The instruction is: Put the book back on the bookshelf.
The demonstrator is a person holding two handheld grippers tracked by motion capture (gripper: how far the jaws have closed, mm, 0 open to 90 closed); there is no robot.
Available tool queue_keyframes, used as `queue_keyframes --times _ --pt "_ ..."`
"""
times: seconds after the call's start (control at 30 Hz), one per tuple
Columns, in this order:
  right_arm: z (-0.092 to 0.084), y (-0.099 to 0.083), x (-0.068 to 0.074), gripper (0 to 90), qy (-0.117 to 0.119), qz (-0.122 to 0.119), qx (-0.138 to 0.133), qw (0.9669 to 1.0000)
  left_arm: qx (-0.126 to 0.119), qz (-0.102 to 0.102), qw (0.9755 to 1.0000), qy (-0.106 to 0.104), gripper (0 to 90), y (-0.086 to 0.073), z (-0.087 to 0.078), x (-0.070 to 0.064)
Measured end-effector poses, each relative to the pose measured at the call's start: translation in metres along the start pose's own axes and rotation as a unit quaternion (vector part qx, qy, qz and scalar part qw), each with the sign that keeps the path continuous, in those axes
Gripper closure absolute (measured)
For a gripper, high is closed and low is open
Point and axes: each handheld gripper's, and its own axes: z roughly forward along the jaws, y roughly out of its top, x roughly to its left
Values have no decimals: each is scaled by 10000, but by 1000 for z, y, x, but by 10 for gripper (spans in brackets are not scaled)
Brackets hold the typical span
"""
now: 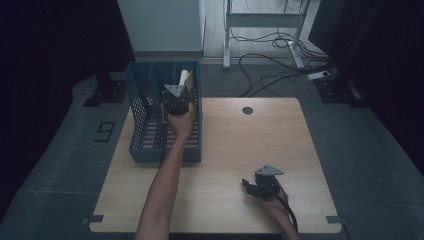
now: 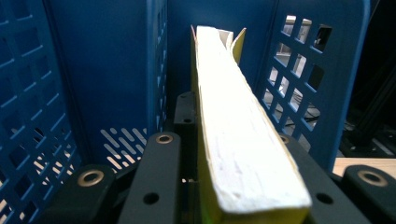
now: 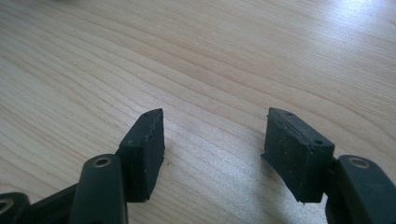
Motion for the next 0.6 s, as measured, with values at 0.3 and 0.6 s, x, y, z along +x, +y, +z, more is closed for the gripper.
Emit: queue_keyframes --times 0.3,0.6 --pt "0 0 0 371 8 15 1 10000 30 29 10000 69 754 -9 4 1" --pt "0 0 0 371 -7 0 4 10000 -28 85 9999 98 746 -16 3 0"
